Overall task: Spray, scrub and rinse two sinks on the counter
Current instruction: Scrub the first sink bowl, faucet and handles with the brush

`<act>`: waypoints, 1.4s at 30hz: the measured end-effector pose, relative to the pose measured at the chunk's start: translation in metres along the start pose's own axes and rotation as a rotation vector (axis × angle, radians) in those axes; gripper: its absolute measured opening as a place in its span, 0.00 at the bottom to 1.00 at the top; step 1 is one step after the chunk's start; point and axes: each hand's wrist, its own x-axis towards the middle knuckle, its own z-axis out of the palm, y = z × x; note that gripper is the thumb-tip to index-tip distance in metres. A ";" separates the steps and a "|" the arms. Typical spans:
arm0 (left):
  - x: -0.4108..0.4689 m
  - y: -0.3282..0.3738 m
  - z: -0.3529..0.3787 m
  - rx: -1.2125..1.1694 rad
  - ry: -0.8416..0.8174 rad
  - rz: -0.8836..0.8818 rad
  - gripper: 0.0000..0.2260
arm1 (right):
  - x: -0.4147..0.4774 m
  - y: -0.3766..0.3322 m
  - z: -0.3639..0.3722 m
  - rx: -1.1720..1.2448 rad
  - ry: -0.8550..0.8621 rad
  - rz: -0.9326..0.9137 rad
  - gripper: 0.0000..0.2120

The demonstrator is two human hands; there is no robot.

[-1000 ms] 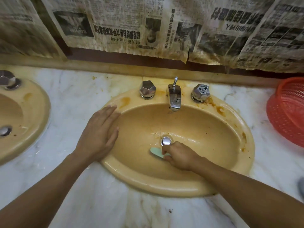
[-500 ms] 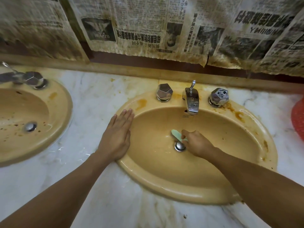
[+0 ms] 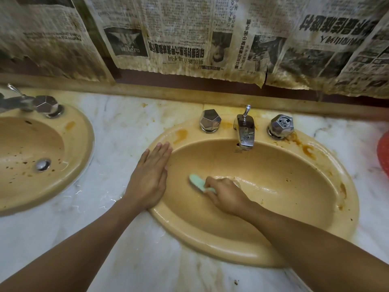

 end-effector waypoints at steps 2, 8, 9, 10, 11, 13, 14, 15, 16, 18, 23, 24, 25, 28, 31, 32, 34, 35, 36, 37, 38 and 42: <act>-0.001 0.000 0.000 -0.014 0.006 -0.002 0.26 | 0.011 -0.010 0.000 0.221 0.229 0.151 0.08; 0.000 -0.001 0.001 -0.029 0.019 0.001 0.26 | 0.003 -0.078 0.044 0.640 0.218 0.101 0.04; 0.000 -0.001 0.000 -0.032 0.020 0.002 0.25 | 0.004 -0.079 0.042 0.626 0.170 0.071 0.04; 0.000 -0.001 0.000 -0.037 0.021 0.001 0.25 | 0.007 -0.075 0.037 0.612 0.143 0.056 0.04; -0.001 -0.001 0.000 -0.042 0.025 -0.002 0.25 | 0.011 -0.070 0.028 0.611 0.129 0.063 0.05; -0.001 -0.001 0.000 -0.047 0.030 -0.006 0.26 | 0.016 -0.062 0.014 0.651 0.142 0.146 0.06; -0.001 -0.001 0.000 -0.048 0.028 -0.007 0.26 | 0.016 -0.062 0.014 0.663 0.140 0.184 0.07; -0.001 -0.001 -0.001 -0.048 0.027 -0.008 0.26 | 0.013 -0.065 0.016 0.672 0.114 0.187 0.08; -0.001 -0.001 -0.001 -0.048 0.026 -0.008 0.26 | 0.009 -0.069 0.019 0.675 0.071 0.160 0.09; -0.002 0.000 -0.002 -0.052 0.022 -0.007 0.27 | -0.002 -0.065 0.023 0.651 -0.051 0.086 0.08; -0.002 0.001 -0.002 -0.055 0.020 -0.022 0.27 | -0.017 -0.021 0.008 0.333 -0.168 0.056 0.09; -0.001 0.001 -0.002 -0.053 0.018 -0.023 0.27 | -0.021 -0.017 0.010 0.294 -0.203 0.028 0.08; -0.001 0.001 -0.002 -0.050 0.017 -0.024 0.27 | -0.025 -0.013 0.010 0.254 -0.246 -0.020 0.06; -0.001 0.001 -0.001 -0.051 0.014 -0.027 0.27 | -0.016 0.021 -0.015 -0.098 -0.322 -0.079 0.04; -0.001 0.002 -0.001 -0.048 0.011 -0.035 0.27 | 0.002 0.061 -0.057 -0.459 -0.168 0.063 0.11; -0.001 0.002 -0.001 -0.047 0.014 -0.037 0.27 | 0.003 0.065 -0.057 -0.500 -0.139 0.080 0.12; -0.001 0.003 -0.001 -0.039 0.017 -0.034 0.28 | -0.006 0.056 -0.044 -0.484 -0.179 0.021 0.09; -0.001 0.003 -0.001 -0.033 0.016 -0.032 0.28 | -0.012 0.050 -0.036 -0.452 -0.215 -0.032 0.06; 0.000 0.003 0.000 -0.023 0.014 -0.031 0.28 | -0.014 0.049 -0.030 -0.443 -0.240 -0.063 0.04; 0.000 0.002 0.000 -0.010 0.011 -0.029 0.29 | -0.011 0.050 -0.031 -0.449 -0.228 -0.059 0.03; 0.000 0.002 0.001 0.007 0.007 -0.025 0.29 | -0.006 0.056 -0.036 -0.454 -0.190 -0.022 0.04; -0.001 0.002 0.002 0.042 0.005 -0.021 0.28 | -0.008 0.080 -0.046 -0.476 -0.177 0.011 0.06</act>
